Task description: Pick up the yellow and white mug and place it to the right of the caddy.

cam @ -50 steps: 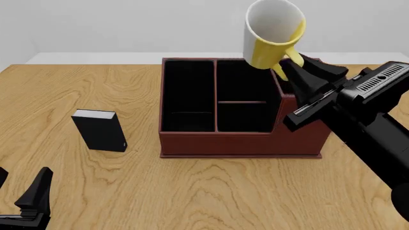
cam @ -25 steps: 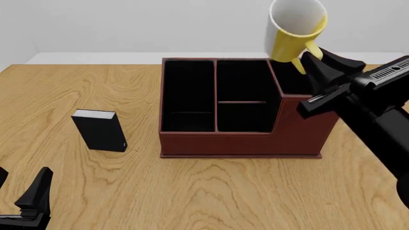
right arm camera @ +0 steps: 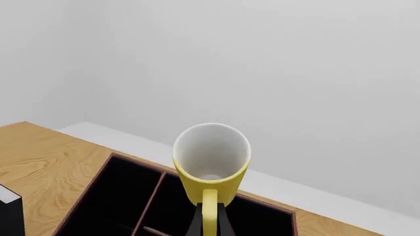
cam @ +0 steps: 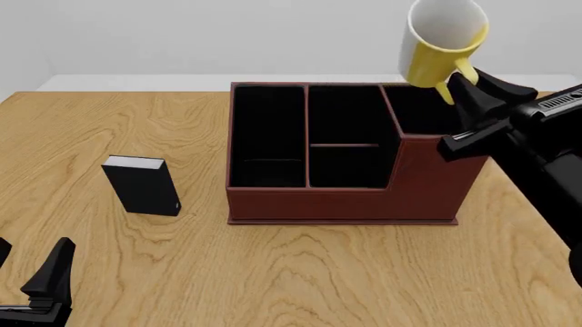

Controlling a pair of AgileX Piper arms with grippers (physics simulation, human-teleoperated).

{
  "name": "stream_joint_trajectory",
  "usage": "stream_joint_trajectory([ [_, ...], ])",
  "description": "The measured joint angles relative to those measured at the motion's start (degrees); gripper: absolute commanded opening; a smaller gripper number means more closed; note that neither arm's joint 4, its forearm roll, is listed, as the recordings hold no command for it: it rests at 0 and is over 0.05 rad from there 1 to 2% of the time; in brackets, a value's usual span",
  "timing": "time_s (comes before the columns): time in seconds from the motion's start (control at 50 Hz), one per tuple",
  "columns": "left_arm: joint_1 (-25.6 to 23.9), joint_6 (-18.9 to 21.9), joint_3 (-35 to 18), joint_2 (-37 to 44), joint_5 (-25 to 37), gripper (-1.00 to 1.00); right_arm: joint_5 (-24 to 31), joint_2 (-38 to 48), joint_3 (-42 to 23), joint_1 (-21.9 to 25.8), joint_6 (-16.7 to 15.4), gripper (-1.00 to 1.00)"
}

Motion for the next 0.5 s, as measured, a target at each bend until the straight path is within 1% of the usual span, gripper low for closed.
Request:
stream_joint_trajectory([
  [0.5,0.0,0.0,0.0,0.0,0.0,1.00,-0.4,0.4,0.7,-5.4,-0.1,-1.00],
])
